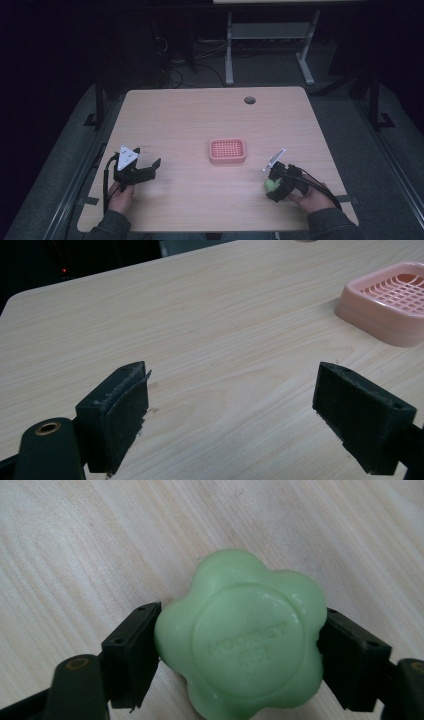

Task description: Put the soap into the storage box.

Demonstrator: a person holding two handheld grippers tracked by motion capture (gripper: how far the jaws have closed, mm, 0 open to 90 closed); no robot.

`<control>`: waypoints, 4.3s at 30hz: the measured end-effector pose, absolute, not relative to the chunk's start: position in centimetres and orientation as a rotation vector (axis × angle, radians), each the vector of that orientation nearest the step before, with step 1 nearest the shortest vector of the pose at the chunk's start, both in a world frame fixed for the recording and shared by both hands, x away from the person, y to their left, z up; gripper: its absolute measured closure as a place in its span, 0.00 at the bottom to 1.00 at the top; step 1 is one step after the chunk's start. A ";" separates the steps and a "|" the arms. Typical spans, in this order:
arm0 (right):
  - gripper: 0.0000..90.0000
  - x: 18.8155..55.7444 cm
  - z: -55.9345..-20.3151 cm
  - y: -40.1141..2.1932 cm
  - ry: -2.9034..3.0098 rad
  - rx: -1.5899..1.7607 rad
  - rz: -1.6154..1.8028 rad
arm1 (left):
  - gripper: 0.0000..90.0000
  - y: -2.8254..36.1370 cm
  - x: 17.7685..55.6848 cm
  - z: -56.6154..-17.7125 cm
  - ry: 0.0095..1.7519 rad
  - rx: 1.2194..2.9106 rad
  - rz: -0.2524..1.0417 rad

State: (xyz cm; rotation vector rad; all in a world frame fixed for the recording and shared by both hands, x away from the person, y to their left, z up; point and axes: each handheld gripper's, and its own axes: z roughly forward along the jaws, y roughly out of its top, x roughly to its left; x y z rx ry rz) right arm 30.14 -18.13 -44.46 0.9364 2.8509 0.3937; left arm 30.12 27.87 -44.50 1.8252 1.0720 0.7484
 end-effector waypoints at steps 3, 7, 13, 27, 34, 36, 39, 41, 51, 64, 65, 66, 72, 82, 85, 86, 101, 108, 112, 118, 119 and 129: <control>0.27 30.2 -44.6 -18.1 2.854 0.939 0.394 | 0.16 27.9 30.1 -44.5 1.071 1.825 0.749; 0.27 30.2 -44.6 -18.1 2.854 0.942 0.389 | 0.16 27.9 30.1 -44.5 1.072 1.826 0.749; 0.28 30.3 -44.5 -18.0 2.861 0.939 0.371 | 0.16 27.9 30.1 -44.5 1.071 1.824 0.749; 0.29 30.3 -44.4 -18.3 2.879 0.926 0.410 | 0.16 27.9 30.1 -44.5 1.073 1.824 0.749; 0.29 30.4 -43.6 -18.2 2.863 0.924 0.460 | 0.16 27.9 30.1 -44.5 1.072 1.822 0.750; 0.29 30.5 -43.4 -18.1 2.856 0.921 0.461 | 0.16 27.9 30.1 -44.4 1.072 1.822 0.752; 0.29 30.9 -43.1 -17.7 2.857 0.908 0.463 | 0.16 27.9 30.1 -44.4 1.072 1.823 0.751; 0.29 31.1 -43.0 -17.5 2.859 0.904 0.468 | 0.16 27.9 30.1 -44.4 1.076 1.821 0.749; 0.29 32.5 -42.2 -16.6 2.869 0.895 0.522 | 0.16 28.0 30.1 -44.4 1.080 1.819 0.744; 0.28 34.2 -40.7 -14.6 2.892 0.833 0.534 | 0.16 28.1 30.1 -44.3 1.082 1.823 0.748; 0.28 34.4 -40.6 -14.4 2.898 0.833 0.537 | 0.16 28.1 30.1 -44.3 1.081 1.824 0.749; 0.28 34.5 -40.6 -14.3 2.899 0.828 0.536 | 0.16 28.1 30.1 -44.3 1.080 1.822 0.749; 0.28 35.0 -40.0 -13.3 2.906 0.796 0.526 | 0.16 28.1 30.1 -44.3 1.085 1.816 0.747; 0.28 35.9 -39.1 -11.9 2.919 0.760 0.519 | 0.16 28.2 30.1 -44.3 1.089 1.814 0.742; 0.28 36.3 -38.8 -11.5 2.923 0.750 0.507 | 0.16 28.2 30.1 -44.3 1.089 1.815 0.740; 0.28 36.5 -38.7 -11.4 2.923 0.741 0.504 | 0.16 28.2 30.0 -44.3 1.090 1.814 0.738; 0.28 38.7 -37.3 -9.8 2.930 0.719 0.503 | 0.16 28.3 30.0 -44.3 1.093 1.801 0.735; 0.28 39.9 -36.7 -9.4 2.935 0.722 0.511 | 0.16 28.4 30.1 -44.3 1.095 1.797 0.734; 0.28 40.5 -36.3 -9.0 2.935 0.728 0.509 | 0.16 28.4 30.1 -44.3 1.094 1.797 0.733; 0.28 41.0 -35.8 -8.4 2.932 0.715 0.500 | 0.16 28.5 30.1 -44.2 1.096 1.792 0.733; 0.28 41.0 -35.7 -8.3 2.932 0.720 0.497 | 0.16 28.5 30.1 -44.2 1.096 1.792 0.733; 0.28 41.8 -35.9 -7.5 2.929 0.711 0.508 | 0.16 28.5 30.1 -44.2 1.097 1.788 0.730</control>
